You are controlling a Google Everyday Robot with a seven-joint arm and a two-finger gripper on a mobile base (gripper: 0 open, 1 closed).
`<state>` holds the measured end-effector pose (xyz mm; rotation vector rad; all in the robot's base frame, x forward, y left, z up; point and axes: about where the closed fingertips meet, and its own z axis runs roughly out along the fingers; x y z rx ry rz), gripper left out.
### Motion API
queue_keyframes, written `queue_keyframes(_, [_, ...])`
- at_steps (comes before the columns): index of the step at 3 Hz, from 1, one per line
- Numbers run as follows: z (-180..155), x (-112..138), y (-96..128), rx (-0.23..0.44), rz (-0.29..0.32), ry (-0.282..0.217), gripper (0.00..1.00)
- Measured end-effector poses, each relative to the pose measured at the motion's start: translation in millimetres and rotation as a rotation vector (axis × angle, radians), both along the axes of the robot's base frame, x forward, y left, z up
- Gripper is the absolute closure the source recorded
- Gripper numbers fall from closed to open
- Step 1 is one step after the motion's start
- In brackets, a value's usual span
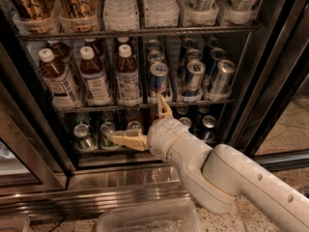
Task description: Pick blue plastic bottle from middle shelf of fridge
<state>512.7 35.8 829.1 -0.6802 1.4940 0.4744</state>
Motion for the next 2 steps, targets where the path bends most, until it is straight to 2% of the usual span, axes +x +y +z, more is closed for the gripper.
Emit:
queue_keyframes(1, [3.3,8.1,-7.5,-0.016,-0.028,-0.026,0.0])
queue_keyframes(2, [1.1,13.1,-6.4,-0.012,-0.03,-0.034,0.0])
